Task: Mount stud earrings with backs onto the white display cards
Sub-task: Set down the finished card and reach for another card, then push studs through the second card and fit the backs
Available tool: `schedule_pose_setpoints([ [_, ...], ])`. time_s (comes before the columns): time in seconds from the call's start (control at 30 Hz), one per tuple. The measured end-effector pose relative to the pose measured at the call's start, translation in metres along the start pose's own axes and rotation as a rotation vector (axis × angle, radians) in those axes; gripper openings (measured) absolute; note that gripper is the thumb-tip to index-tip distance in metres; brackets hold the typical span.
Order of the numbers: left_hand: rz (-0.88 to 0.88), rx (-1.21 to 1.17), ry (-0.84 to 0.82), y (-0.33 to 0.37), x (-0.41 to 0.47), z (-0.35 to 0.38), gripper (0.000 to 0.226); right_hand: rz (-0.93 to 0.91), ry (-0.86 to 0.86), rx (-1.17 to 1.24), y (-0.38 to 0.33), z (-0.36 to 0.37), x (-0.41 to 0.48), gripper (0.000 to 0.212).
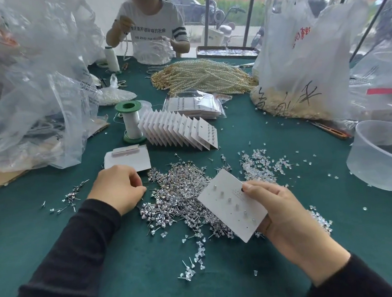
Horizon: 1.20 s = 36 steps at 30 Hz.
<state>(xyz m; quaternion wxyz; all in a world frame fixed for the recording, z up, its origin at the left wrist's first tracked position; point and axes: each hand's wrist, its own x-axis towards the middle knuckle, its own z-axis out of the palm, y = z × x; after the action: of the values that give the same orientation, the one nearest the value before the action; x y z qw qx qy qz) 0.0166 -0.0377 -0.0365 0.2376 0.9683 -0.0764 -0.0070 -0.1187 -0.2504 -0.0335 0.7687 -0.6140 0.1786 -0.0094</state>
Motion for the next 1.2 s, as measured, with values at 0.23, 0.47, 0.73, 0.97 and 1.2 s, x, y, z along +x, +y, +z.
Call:
schedule_pose_setpoints([
  [0.23,-0.105,-0.224,-0.131,-0.014,0.003,-0.008,0.011,0.037,0.037,-0.025,0.001,-0.002,-0.001,0.022],
  [0.47,0.003,0.014,-0.126,-0.007,-0.003,-0.012,0.005,0.062,0.077,-0.009,0.000,-0.001,0.000,0.022],
  [0.73,0.560,-0.687,-0.065,0.037,-0.041,-0.002,0.009,0.108,-0.053,0.179,-0.002,-0.001,-0.004,0.029],
  [0.97,0.835,-0.467,0.211,0.046,-0.045,0.009,0.007,0.086,-0.123,0.185,-0.003,0.003,-0.008,0.019],
  [1.2,0.833,-0.480,0.147,0.046,-0.046,0.014,0.005,0.127,-0.147,0.218,0.000,0.001,-0.005,0.021],
])
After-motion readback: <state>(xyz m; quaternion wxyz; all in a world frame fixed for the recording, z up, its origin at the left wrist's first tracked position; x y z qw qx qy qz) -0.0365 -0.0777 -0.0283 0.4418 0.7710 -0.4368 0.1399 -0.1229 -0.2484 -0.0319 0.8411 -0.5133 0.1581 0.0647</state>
